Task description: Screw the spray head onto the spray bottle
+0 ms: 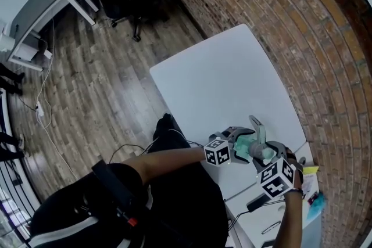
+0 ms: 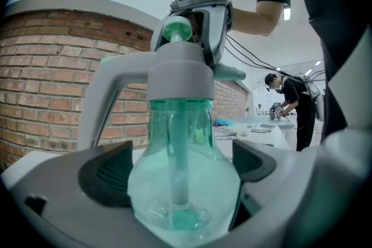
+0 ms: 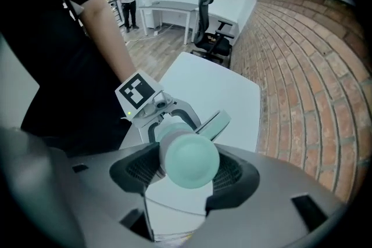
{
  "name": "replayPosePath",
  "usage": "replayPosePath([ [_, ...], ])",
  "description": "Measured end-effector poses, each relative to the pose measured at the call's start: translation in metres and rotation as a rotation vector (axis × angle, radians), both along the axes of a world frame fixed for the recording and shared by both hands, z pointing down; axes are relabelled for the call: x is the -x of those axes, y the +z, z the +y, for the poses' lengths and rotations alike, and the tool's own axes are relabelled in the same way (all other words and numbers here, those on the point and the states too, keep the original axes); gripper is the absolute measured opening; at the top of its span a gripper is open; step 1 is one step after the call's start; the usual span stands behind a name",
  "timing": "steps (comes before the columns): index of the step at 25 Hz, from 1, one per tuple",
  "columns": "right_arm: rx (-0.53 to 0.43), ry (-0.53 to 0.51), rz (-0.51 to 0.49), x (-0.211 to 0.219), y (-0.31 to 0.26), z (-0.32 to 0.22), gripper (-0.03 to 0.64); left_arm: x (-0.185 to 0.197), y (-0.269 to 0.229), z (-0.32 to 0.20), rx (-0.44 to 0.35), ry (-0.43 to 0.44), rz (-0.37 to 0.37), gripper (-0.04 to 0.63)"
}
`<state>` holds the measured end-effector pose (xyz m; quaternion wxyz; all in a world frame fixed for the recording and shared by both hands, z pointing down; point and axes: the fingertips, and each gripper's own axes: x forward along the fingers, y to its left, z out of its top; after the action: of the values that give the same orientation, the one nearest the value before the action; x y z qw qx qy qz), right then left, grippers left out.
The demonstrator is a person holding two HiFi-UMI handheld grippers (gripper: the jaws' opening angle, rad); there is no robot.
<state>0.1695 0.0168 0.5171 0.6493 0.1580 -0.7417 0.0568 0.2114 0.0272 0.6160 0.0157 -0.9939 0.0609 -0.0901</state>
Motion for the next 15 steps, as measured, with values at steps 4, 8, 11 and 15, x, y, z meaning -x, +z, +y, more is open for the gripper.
replayPosePath([
  [4,-0.005,0.103,-0.004,-0.0015,0.0003,-0.0009,0.262,-0.0008,-0.0001,0.0011,0.001,-0.001,0.003,0.532],
  [8,-0.01,0.199,-0.016,-0.0021,-0.0003,-0.0027,0.262,-0.0002,0.0002,0.0013,0.003,-0.003,0.0,0.532],
  [11,-0.013,0.314,-0.05,-0.0025,-0.0005,-0.0046,0.262,0.0004,-0.0004,0.0006,0.001,-0.004,-0.002,0.532],
  [15,-0.016,0.403,-0.078,-0.0026,-0.0001,-0.0053,0.262,0.0003,0.0003,-0.0002,0.003,-0.006,0.0,0.532],
])
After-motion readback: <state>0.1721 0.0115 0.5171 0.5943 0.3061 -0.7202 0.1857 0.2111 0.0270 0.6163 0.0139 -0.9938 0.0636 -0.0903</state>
